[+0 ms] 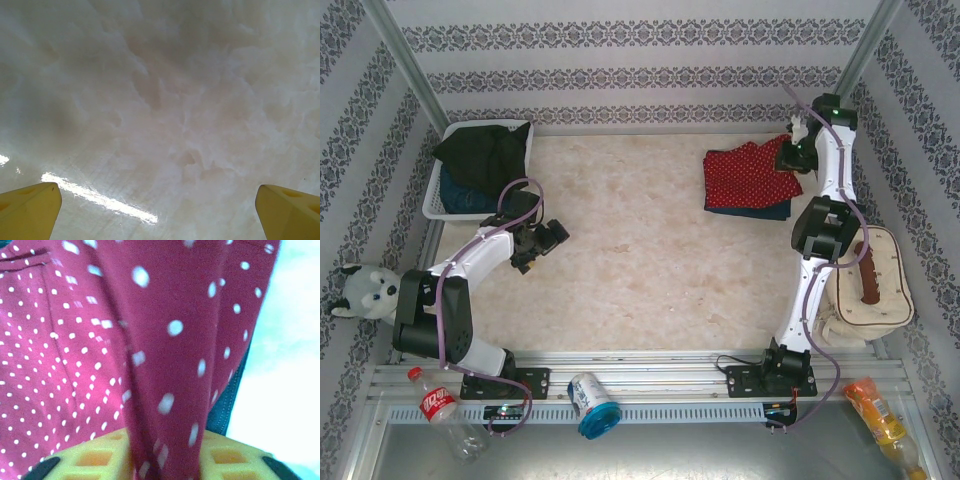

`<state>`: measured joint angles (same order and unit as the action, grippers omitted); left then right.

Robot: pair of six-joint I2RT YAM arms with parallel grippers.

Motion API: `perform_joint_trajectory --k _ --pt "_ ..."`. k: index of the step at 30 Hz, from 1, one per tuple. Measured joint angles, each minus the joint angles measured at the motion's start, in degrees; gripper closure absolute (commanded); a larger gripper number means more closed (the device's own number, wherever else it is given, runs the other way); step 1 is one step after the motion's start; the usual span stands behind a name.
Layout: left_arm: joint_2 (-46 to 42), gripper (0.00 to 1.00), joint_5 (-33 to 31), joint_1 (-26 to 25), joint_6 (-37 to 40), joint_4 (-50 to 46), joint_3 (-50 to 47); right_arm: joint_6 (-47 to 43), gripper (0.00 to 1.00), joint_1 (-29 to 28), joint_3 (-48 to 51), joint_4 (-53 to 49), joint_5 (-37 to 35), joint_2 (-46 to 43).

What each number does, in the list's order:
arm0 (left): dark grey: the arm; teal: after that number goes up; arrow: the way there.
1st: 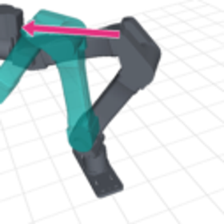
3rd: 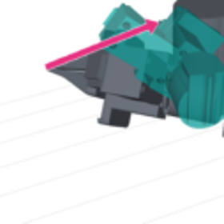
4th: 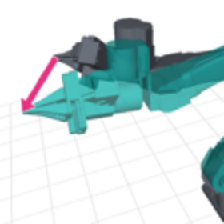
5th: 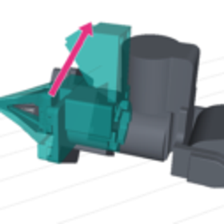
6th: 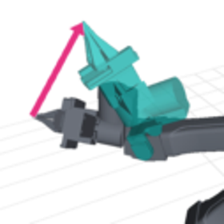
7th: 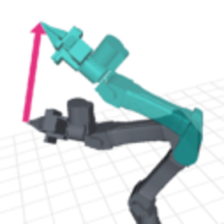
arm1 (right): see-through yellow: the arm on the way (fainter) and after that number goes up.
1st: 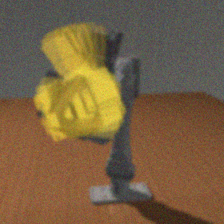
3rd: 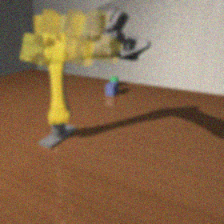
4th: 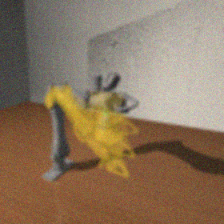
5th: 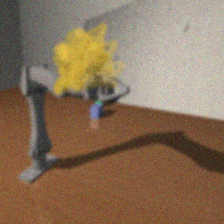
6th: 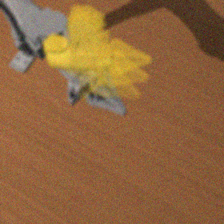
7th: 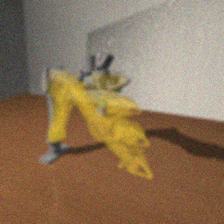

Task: Fold and stack the skirts

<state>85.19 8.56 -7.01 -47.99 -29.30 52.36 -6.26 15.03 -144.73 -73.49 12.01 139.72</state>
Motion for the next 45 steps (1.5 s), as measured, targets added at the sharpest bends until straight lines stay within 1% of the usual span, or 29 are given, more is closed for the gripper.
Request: perform_joint_trajectory --k 4,6,7,8,9,14,18,21,24,26,29,31,36,39,41,44,45 --pt "0.11 0.0 0.0 0.0 0.0 0.0 -0.02 4.04 0.37 -0.02 2.16 2.56 -6.58 -0.11" --pt "0.11 0.0 0.0 0.02 0.0 0.0 -0.02 6.58 0.34 -0.15 4.59 4.68 -9.99 -1.03" --pt "0.11 0.0 0.0 0.02 0.0 -0.04 -0.02 8.07 0.27 -0.17 6.84 5.97 -11.8 -2.27" --pt "0.11 0.0 0.0 0.02 0.02 -0.04 -0.02 9.51 0.13 -0.17 8.9 6.99 -12.81 -3.52" --pt "0.11 0.0 0.0 0.04 0.02 -0.09 0.02 10.71 0.02 -0.17 11.93 8.59 -13.31 -5.51" --pt "-1.09 0.0 1.03 0.79 0.68 -2.08 2.08 15.37 0.02 -1.11 27.39 17.0 -8.92 -18.78" --pt "-3.61 0.0 1.07 1.95 3.1 -6.1 9.7 21.75 0.02 -5.99 43.74 28.35 -7.93 -32.35" --pt "-4.68 0.0 -2.45 3.74 6.1 -8.74 17.73 25.51 0.02 -11.34 53.88 34.95 -10.29 -41.59" --pt "-4.39 0.0 -6.91 6.14 9.35 -10.8 24.13 27.45 0.02 -16.94 59.87 39.8 -14.12 -48.63" --pt "-2.89 0.0 -10.03 8.35 11.56 -12.04 27.45 28.63 0.02 -19.04 64.11 44.26 -14.84 -53.11" --pt "2.73 0.0 -13.84 12.02 14.95 -13.0 32.65 32.06 0.02 -18.78 73.05 51.93 -14.27 -60.0" --pt "7.96 0.0 -14.4 14.36 17.05 -13.22 36.2 34.23 0.02 -17.57 77.85 55.36 -13.14 -62.82" --pt "21.49 0.01 -12.96 18.1 21.42 -13.49 46.05 36.5 0.02 -15.87 81.9 57.96 -10.56 -64.06" --pt "28.5 0.06 -9.14 18.88 23.47 -13.6 52.39 36.63 0.02 -15.85 82.79 58.25 -9.38 -64.83" --pt "32.68 0.12 -4.37 18.84 24.15 -13.6 56.35 36.81 0.02 -15.58 83.3 58.42 -8.63 -65.57" --pt "38.14 0.16 0.9 18.64 24.55 -13.6 61.22 37.48 0.02 -15.13 83.78 58.8 -7.78 -66.36" --pt "39.5 0.22 2.03 18.62 24.46 -13.6 62.27 37.66 0.02 -15.1 83.87 58.8 -7.61 -66.42"
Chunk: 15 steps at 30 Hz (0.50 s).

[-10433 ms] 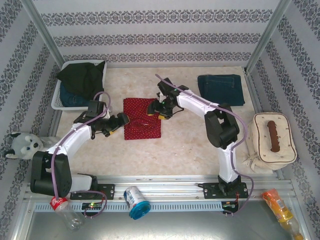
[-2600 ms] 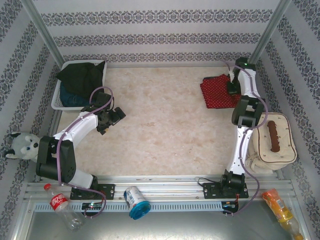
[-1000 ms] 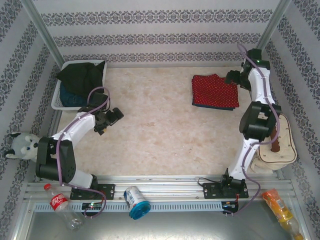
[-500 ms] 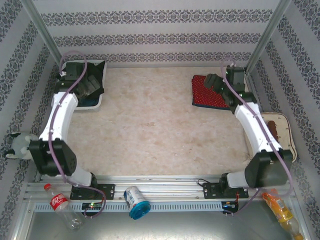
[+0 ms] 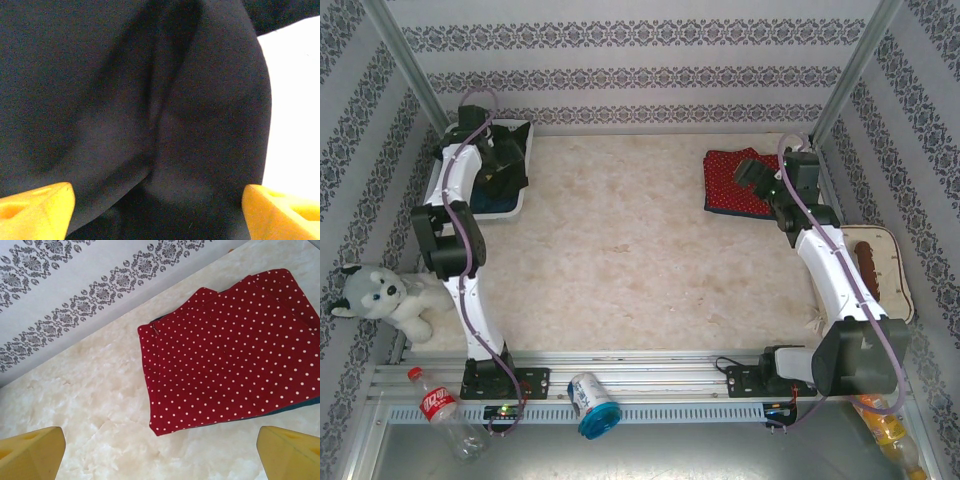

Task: Fold and stack the skirts

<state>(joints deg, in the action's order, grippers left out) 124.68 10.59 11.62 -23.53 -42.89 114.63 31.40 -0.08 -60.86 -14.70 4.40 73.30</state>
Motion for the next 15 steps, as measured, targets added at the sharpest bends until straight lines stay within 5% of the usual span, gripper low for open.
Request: perform_joint_trajectory --k 7,15 --pt "6.56 0.96 5.95 0.02 0.0 -0.9 5.38 0.42 0.02 -0.02 0.31 -0.04 0.85 -0.04" --pt "2.05 1.0 6.93 0.02 1.07 -2.78 7.5 1.01 0.02 0.0 0.74 0.87 2.16 -0.02"
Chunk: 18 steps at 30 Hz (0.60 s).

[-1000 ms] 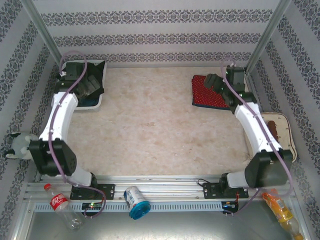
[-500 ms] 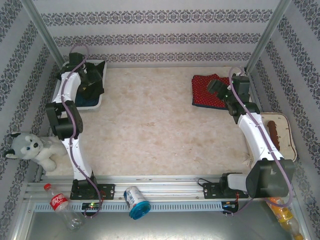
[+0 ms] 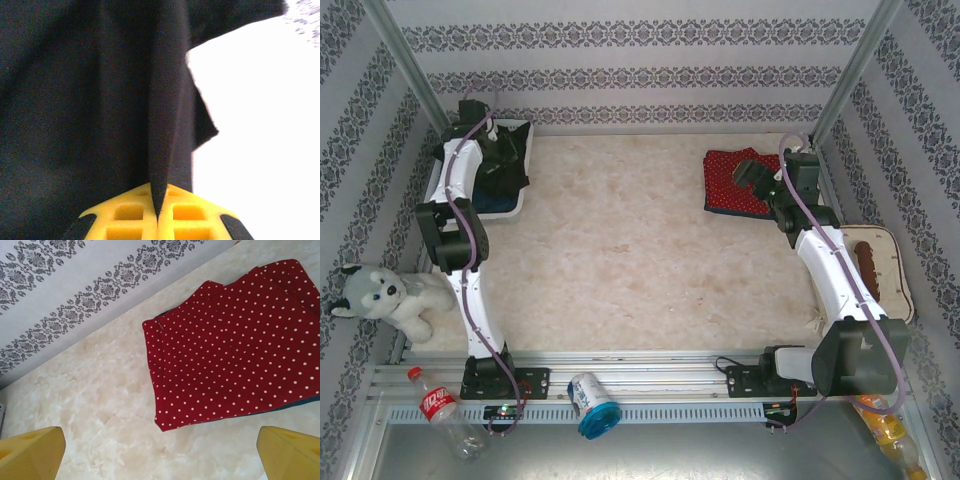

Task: Fold and stack the skirts

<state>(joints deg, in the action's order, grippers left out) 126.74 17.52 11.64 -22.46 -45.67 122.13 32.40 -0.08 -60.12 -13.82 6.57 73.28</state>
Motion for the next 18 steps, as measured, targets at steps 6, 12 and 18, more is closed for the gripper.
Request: perform_joint_trajectory --k 6,12,18 --pt "-11.98 1.0 6.08 -1.66 -0.02 0.24 1.2 1.46 0.02 -0.02 1.79 3.78 3.5 0.63" --pt "-19.3 1.0 8.63 -14.16 2.84 0.68 3.72 3.5 0.02 -0.02 2.16 7.1 6.88 1.95" --pt "-18.49 1.0 9.73 -28.22 6.99 0.59 -0.11 3.98 0.02 -0.02 2.16 7.52 8.94 3.76"
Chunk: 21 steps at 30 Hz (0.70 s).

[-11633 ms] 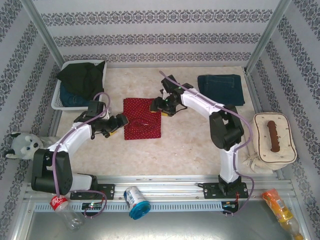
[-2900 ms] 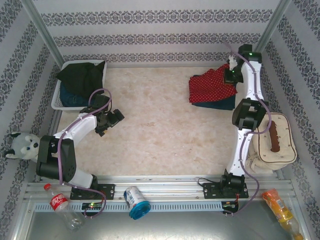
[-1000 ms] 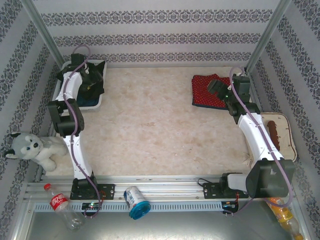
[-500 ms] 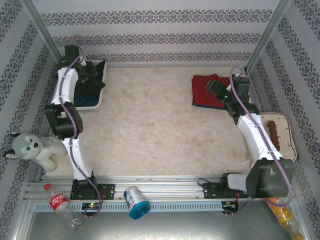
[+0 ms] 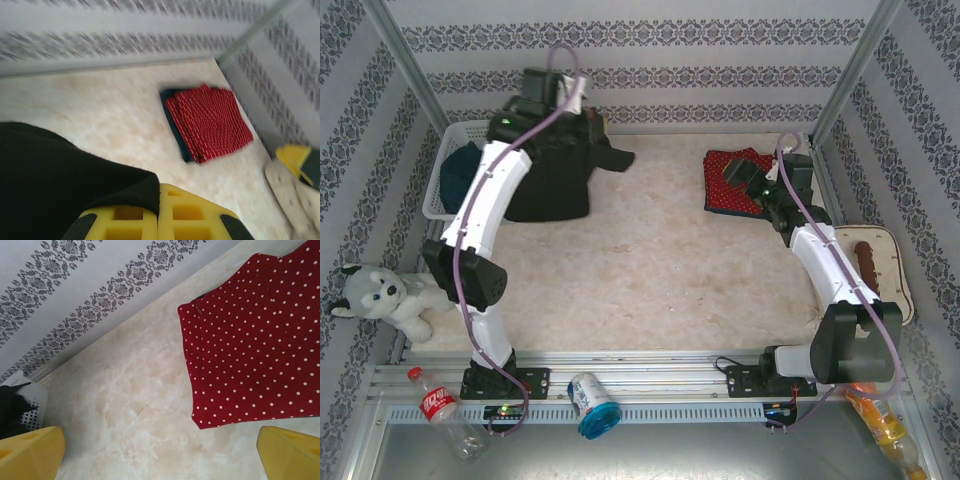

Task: Fold and stack the skirts

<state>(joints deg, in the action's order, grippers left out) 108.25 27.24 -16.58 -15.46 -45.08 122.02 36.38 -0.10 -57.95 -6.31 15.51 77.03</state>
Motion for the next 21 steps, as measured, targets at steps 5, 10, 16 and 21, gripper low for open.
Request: perform_joint_trajectory --k 5,10,16,21 --pt "0.92 1.0 -0.68 -7.34 -3.52 4.96 -12.68 0.13 0.02 -0.02 0.0 0.44 1.99 1.44" --pt "2.69 0.74 1.07 -10.82 -14.03 16.94 -27.93 0.63 0.02 -0.17 0.07 1.09 3.89 3.89" --pt "4.55 0.01 3.41 -11.45 -19.63 22.99 -33.55 0.81 0.02 -2.21 0.0 1.42 6.47 7.17" --pt "-6.21 0.0 -2.75 -9.31 -22.08 24.13 -44.06 0.79 0.02 -5.77 -0.33 0.7 7.08 9.81"
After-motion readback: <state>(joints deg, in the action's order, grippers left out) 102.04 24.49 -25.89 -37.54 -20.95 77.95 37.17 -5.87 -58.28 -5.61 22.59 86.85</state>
